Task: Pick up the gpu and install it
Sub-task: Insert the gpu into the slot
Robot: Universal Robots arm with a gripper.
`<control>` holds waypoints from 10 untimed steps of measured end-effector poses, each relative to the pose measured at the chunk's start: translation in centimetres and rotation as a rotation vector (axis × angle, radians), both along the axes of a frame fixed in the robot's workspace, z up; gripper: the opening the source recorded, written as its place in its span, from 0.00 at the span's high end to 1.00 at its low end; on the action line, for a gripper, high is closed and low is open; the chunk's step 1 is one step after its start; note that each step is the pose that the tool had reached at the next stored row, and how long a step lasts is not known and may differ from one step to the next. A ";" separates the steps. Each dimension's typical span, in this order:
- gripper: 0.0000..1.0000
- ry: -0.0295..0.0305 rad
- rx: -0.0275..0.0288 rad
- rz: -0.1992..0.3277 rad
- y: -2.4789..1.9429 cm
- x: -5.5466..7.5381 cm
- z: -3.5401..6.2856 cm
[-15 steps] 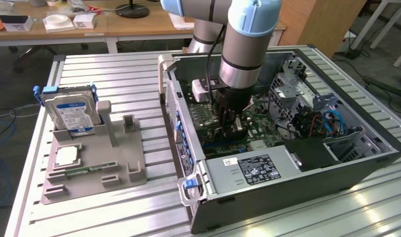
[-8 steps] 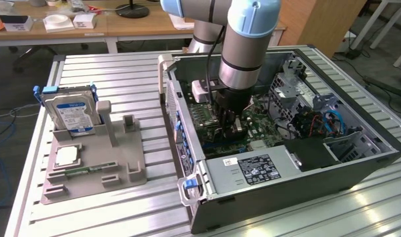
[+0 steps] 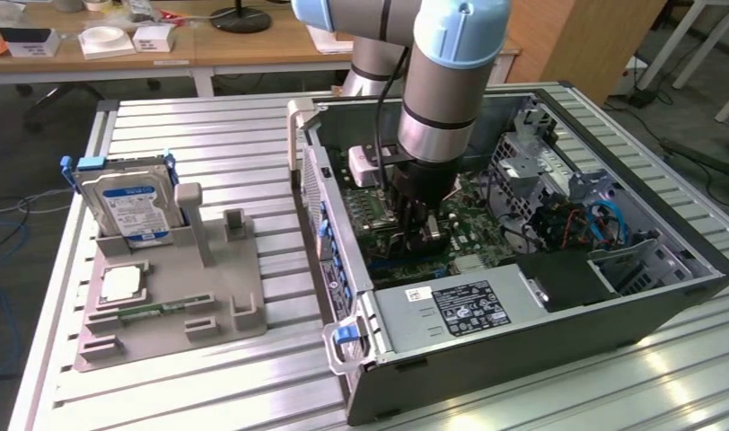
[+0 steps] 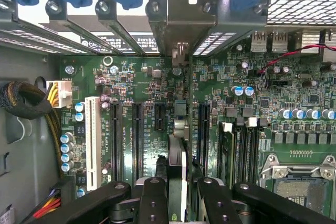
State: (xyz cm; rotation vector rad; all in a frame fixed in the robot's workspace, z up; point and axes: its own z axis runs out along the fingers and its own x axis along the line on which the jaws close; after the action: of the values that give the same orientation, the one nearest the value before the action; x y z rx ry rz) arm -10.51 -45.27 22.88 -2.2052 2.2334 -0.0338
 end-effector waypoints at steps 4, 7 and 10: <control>0.73 0.0000 0.0000 0.000 0.00 0.0 0.00; 0.73 0.0000 0.0002 0.000 0.00 0.0 0.00; 0.72 -0.0002 0.0003 0.000 0.01 0.0 0.02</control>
State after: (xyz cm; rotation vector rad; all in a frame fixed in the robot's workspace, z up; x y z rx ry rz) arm -10.52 -45.26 22.90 -2.2046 2.2336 -0.0337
